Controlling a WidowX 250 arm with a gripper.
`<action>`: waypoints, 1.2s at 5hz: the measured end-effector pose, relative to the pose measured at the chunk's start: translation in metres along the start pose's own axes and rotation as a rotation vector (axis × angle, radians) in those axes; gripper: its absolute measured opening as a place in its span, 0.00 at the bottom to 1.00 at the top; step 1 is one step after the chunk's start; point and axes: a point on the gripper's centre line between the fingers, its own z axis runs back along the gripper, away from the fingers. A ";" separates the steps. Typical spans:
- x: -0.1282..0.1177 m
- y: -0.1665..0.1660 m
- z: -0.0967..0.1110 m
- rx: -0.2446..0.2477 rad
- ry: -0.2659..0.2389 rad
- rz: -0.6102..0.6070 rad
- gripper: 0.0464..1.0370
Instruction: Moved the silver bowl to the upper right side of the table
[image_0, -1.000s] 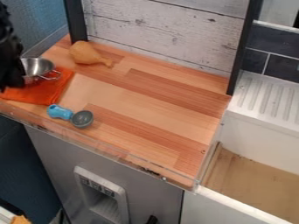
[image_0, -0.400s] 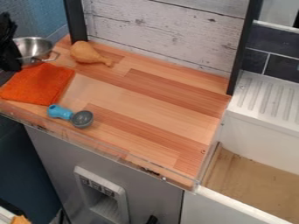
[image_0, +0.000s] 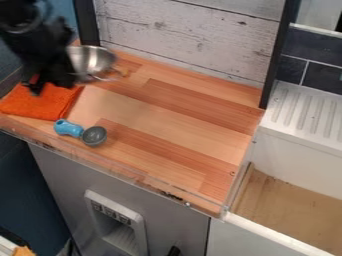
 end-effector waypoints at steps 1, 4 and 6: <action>-0.042 -0.008 -0.005 0.001 0.042 -0.101 0.03; -0.123 -0.035 -0.061 0.073 0.050 -0.273 0.03; -0.142 -0.059 -0.090 0.067 0.022 -0.313 0.03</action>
